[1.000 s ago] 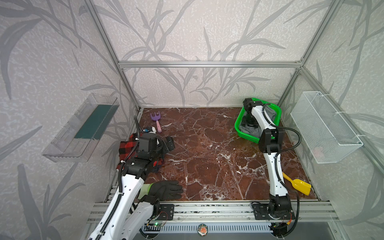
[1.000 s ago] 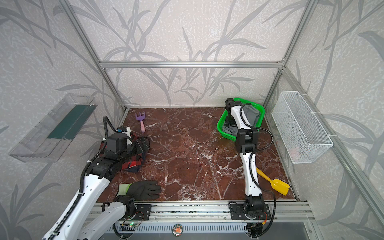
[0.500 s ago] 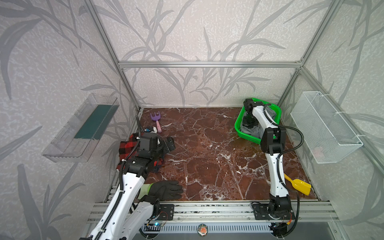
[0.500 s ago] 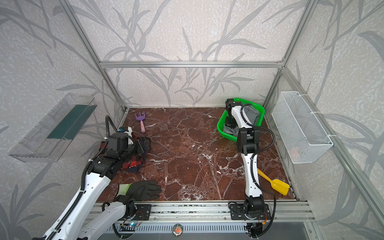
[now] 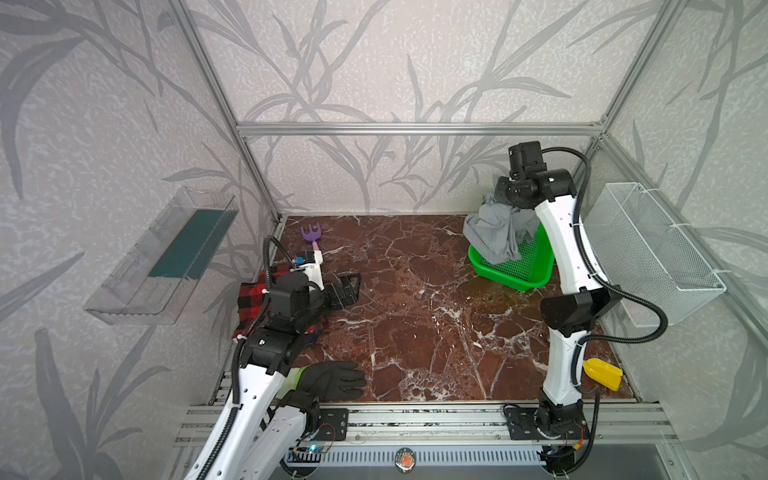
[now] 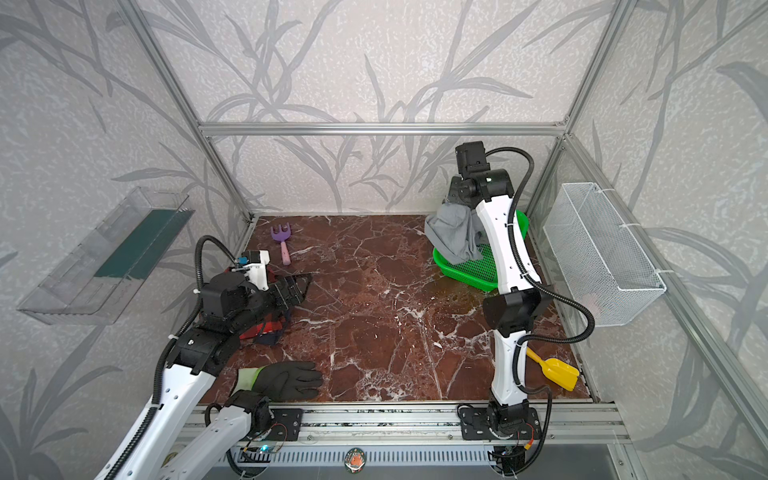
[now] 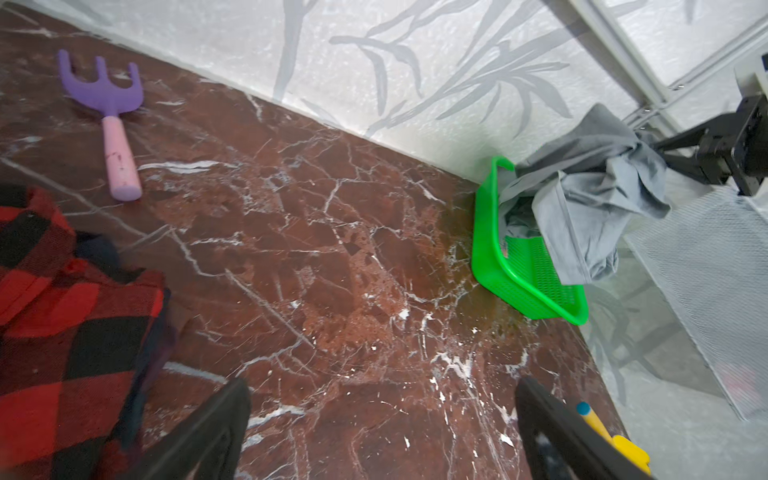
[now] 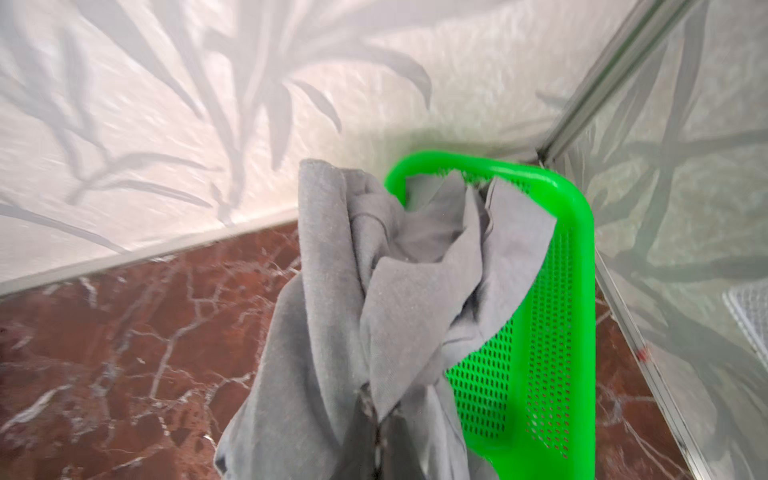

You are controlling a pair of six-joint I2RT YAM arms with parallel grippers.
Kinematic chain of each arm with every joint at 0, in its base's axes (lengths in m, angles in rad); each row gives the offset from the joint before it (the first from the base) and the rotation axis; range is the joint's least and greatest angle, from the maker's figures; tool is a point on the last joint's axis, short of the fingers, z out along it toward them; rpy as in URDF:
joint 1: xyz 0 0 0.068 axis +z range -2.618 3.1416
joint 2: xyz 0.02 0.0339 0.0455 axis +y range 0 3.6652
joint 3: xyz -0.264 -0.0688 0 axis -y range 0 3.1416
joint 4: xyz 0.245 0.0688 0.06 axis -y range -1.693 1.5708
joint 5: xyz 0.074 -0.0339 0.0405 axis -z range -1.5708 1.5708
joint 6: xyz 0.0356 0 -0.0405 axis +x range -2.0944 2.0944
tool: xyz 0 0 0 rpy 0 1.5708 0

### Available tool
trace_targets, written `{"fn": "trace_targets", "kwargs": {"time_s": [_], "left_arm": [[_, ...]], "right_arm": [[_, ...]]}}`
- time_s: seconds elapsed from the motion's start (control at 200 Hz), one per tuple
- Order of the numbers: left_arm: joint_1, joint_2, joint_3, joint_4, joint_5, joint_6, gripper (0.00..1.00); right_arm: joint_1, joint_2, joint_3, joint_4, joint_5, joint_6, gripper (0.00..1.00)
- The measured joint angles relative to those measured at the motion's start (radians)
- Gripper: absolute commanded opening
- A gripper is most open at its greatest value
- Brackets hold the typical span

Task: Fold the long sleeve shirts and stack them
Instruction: 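Lift the grey shirt out of the basket with the right gripper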

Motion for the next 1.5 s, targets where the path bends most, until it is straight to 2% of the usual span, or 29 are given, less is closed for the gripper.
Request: {"fn": "trace_targets", "kwargs": {"time_s": [0.18,0.355,0.57,0.76,0.87,0.995,1.17,1.35,1.5], "left_arm": [[-0.019,-0.087,-0.012,0.142,0.044,0.007,0.99],[-0.044,-0.138,-0.015,0.272,0.099,0.035,0.99],[-0.078,-0.148,-0.009,0.395,0.183,0.023,0.99],[-0.104,-0.220,-0.010,0.472,0.231,-0.051,0.99],[-0.123,-0.254,-0.010,0.530,0.272,-0.116,0.99],[-0.134,-0.255,-0.010,0.512,0.282,-0.132,0.99],[-0.142,-0.221,0.024,0.370,0.233,-0.038,0.99],[-0.155,-0.090,0.086,0.270,0.167,0.083,0.99],[-0.204,0.006,0.092,0.218,0.087,0.163,0.99]], "right_arm": [[0.169,-0.072,0.165,0.000,-0.012,-0.053,0.00],[0.377,-0.224,0.174,0.063,-0.092,-0.104,0.00],[0.650,-0.344,0.180,0.169,-0.093,-0.217,0.00],[0.665,-0.350,0.156,0.173,-0.098,-0.225,0.00],[0.665,-0.307,0.107,0.164,-0.111,-0.214,0.00],[0.665,-0.246,0.054,0.138,-0.147,-0.187,0.00],[0.665,-0.243,-0.147,0.149,-0.227,-0.153,0.00],[0.665,-0.315,-0.385,0.232,-0.284,-0.122,0.00],[0.665,-0.396,-0.495,0.285,-0.320,-0.110,0.00]]}}
